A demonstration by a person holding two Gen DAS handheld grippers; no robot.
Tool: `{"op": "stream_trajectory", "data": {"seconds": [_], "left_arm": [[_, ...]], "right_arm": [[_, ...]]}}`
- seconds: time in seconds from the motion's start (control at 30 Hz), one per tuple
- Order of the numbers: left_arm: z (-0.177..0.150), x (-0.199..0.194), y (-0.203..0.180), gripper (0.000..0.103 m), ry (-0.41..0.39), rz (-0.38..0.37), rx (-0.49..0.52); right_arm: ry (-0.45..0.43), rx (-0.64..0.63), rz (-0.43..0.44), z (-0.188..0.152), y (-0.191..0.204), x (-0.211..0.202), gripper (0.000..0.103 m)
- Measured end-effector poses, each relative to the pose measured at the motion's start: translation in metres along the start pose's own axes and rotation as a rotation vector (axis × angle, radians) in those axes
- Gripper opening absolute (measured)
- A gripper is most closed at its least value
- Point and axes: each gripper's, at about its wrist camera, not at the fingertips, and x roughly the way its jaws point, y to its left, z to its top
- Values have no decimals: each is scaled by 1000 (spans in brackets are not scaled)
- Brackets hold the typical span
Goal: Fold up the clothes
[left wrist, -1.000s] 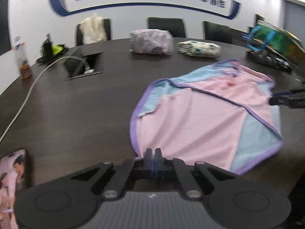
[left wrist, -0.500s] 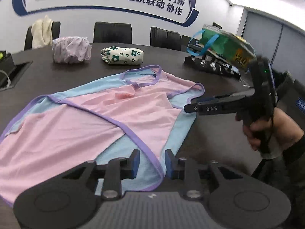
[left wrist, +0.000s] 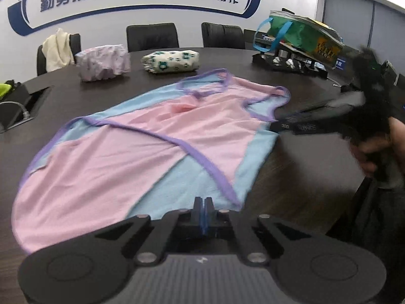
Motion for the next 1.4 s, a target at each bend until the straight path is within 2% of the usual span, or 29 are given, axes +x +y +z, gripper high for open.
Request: {"op": "stream_trajectory", "data": {"seconds": [0.17,0.23,0.3,0.33,0.37,0.4,0.43,0.5,0.53,0.6,0.67,0.77,0.87,0.93,0.97,1.0,1.1,1.17,1.23,1.33,1.4], "left_arm": [[-17,-28,47,0,17,80,-39],[-25,-41,65,0,12,96,-69],[-31,-54,82,0,-7,96,-126],[-32,-59,88,3,-20,77,-155],[-32,-62,91,10,-38,42,-184],[-31,-65,94,12,-55,6,-214],[-29,-66,93,13,-75,-30,-230],[-23,-62,81,17,-110,-98,-229],[-20,-55,73,17,-105,-110,-224],[-17,-40,58,17,-72,-109,-221],[-14,-25,43,17,-39,-108,-218],[-14,-19,28,18,-38,-79,-182],[-13,-21,27,18,-48,-105,-192],[-14,-21,27,18,-46,-144,-199],[-14,-19,26,17,-41,-147,-193],[-13,-15,25,17,-30,-137,-183],[-14,-10,26,8,-30,-106,-178],[-14,-11,32,0,-26,-124,-202],[-13,-17,40,0,-44,-147,-236],[-8,-30,48,0,-88,-128,-243],[-6,-34,53,0,-111,-94,-251]], "right_arm": [[22,-11,89,-17,39,-35,8],[1,-25,123,-9,49,-42,9],[-35,-40,150,6,55,-47,12],[-53,-47,164,13,58,-49,14],[-71,-54,177,20,61,-51,20],[-89,-62,191,27,64,-54,25],[-107,-69,205,35,68,-56,27],[-144,-84,232,49,74,-60,38],[-153,-102,245,59,80,-57,39],[-135,-168,262,83,100,-28,40],[-106,-187,263,92,109,-8,40],[-63,-214,264,105,122,21,40],[-21,-242,264,117,135,50,36],[8,-260,265,126,144,69,27],[22,-269,265,130,148,79,15],[36,-279,265,134,152,89,12],[79,-306,266,147,166,118,1],[70,-314,255,153,170,120,0],[37,-298,274,161,169,111,0],[-2,-284,298,174,172,104,0],[32,-295,303,173,173,110,0]]}}
